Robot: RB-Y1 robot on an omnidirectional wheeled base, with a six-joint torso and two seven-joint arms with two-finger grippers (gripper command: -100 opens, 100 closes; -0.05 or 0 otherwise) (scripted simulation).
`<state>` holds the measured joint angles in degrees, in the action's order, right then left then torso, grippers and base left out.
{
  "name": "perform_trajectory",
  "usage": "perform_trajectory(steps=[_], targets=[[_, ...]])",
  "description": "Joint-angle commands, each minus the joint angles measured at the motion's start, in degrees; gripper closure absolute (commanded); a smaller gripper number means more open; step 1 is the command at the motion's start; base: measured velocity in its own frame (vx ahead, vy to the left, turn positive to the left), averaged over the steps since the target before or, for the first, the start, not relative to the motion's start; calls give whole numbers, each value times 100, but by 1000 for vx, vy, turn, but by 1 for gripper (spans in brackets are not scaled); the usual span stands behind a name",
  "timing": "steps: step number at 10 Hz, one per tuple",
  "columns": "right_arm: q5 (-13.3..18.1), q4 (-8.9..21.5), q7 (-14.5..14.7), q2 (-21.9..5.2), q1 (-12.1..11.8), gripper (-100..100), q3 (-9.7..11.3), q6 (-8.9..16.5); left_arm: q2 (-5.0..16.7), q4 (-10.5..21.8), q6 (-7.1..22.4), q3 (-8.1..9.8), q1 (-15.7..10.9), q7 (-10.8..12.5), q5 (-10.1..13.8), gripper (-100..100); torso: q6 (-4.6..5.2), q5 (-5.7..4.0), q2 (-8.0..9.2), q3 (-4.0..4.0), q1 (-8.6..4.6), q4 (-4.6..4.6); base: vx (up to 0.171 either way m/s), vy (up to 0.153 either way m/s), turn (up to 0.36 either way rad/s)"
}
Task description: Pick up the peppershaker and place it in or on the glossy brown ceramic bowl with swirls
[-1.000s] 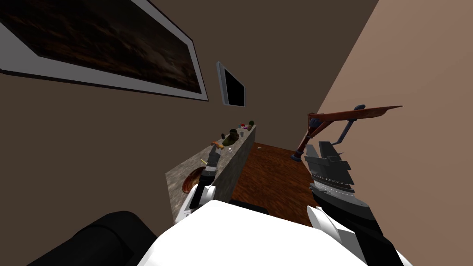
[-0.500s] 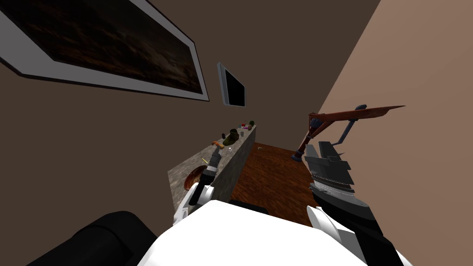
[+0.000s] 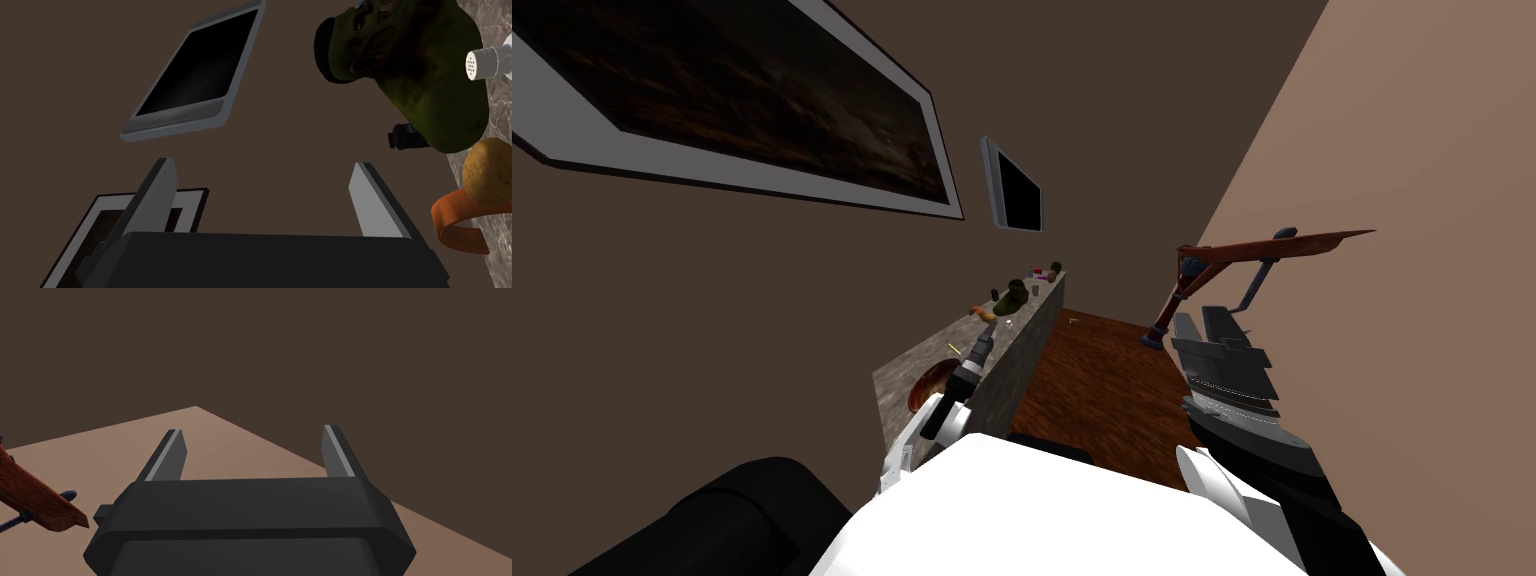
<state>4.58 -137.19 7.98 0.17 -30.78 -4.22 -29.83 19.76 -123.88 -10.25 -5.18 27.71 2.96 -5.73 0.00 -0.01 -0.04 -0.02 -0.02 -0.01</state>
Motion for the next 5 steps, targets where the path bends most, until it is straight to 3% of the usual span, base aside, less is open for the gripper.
perform_trajectory(steps=[1, 2, 5], targets=[[0, 0, 0, 0, 0, 0, 0, 0, 286, 154, 199, -56, -79, -28, -24, -100, 0, 0, 0, 0, 0, 0, 18, -5, -53], [0, 0, 0, 0, 0, 0, 0, 0, 342, 154, 199, -56, -79, -28, -24, -100, 1, 0, -3, -2, 1, -1, 16, -2, -18], [0, 0, 0, 0, 0, 0, 0, 0, 917, 330, 577, -201, -149, -81, -144, -100, 1, 1, -9, -5, 4, -2, 28, 1, -61]])
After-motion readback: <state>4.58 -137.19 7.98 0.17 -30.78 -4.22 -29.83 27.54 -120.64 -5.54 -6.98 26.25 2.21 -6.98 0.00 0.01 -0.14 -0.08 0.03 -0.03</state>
